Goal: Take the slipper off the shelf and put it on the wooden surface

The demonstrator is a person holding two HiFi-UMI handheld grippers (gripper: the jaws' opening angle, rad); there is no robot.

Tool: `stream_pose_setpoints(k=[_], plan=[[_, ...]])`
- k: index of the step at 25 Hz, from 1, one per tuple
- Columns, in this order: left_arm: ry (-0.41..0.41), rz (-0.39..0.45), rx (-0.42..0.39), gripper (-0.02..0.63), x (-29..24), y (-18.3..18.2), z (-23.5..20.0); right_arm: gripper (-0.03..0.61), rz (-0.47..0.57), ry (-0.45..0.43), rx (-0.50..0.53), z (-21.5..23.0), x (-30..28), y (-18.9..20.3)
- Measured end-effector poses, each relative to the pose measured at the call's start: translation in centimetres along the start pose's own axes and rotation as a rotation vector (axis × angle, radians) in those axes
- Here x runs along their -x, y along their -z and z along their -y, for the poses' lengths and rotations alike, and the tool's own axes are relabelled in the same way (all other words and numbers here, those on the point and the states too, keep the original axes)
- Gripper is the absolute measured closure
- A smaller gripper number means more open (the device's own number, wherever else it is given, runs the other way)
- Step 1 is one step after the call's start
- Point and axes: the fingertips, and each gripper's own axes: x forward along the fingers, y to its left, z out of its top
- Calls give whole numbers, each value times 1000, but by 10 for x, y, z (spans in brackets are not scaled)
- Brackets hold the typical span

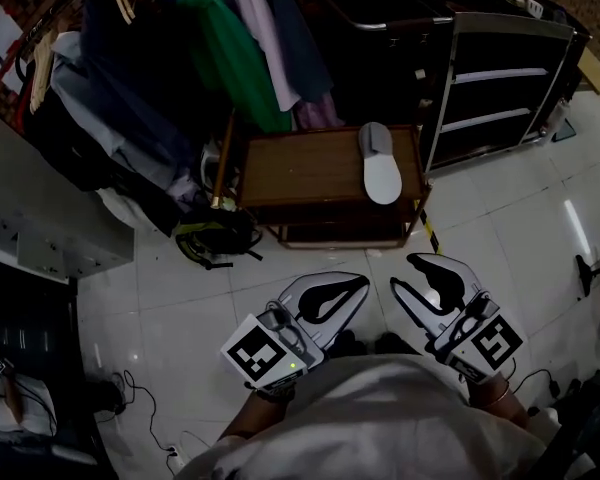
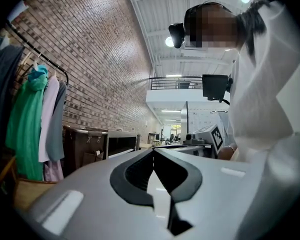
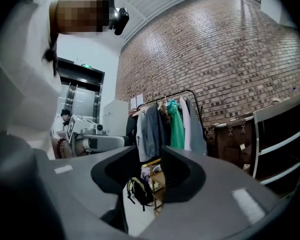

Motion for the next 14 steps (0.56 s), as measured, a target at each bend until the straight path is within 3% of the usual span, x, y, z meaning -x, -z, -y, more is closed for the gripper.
stream_pose_setpoints(k=[14], plan=[[35,-1,-8,614,9,3,-4,446,-19,11,-8,-3,-9,13]])
